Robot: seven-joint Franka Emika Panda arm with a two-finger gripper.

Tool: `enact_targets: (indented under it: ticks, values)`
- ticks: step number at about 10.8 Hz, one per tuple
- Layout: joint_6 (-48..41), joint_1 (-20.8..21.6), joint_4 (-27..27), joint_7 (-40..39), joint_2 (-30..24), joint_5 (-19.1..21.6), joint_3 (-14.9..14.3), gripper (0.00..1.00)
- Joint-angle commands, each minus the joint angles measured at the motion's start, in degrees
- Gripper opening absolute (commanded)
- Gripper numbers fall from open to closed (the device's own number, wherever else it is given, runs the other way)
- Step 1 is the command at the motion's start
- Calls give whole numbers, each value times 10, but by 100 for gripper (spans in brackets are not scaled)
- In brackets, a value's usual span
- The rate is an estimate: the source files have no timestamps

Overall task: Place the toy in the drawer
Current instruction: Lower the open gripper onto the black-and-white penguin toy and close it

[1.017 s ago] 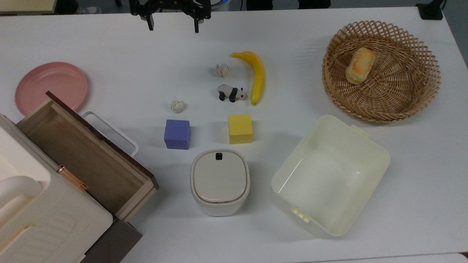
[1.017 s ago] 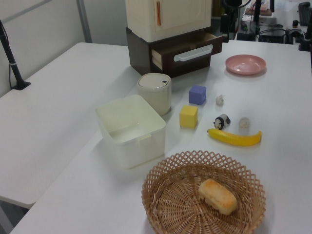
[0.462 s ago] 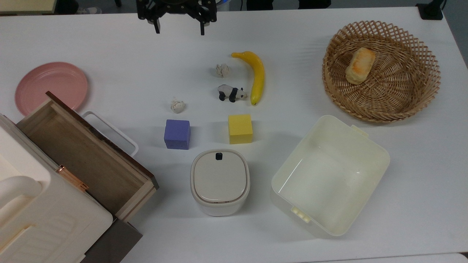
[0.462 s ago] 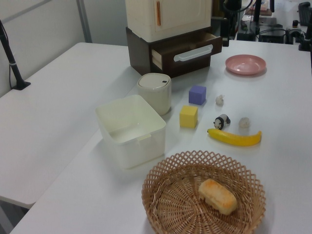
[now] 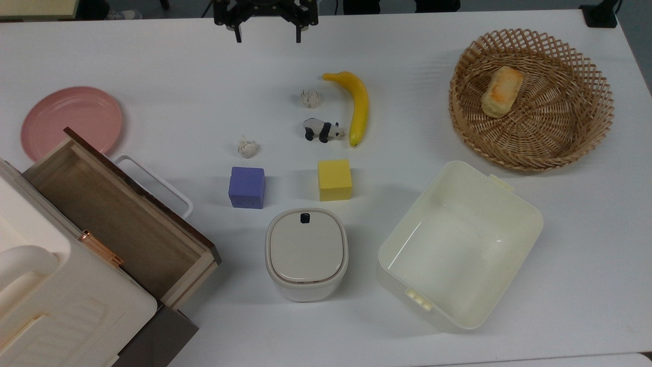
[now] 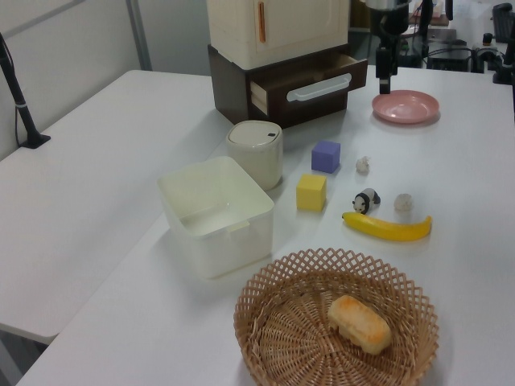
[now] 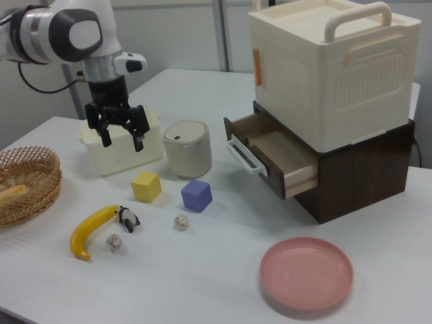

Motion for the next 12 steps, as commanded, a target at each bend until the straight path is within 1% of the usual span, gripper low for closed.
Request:
enact_targets:
  ticks: [1,3,6,7,9,10,12]
  values:
    - [56,10,-78,-1,-38,-6,-3,100]
    - [104,23,-110,-50,-35,-6,0,100]
    - [162,35,-159,-162,-26,-13,2,100]
    - [195,44,-174,-184,-13,-17,3,100]
    - [249,59,-193,-200,19,-49,3,100]
    - [278,63,-209,-225,34,-61,4,100]
    - [326,64,-225,-282,66,-62,4,100]
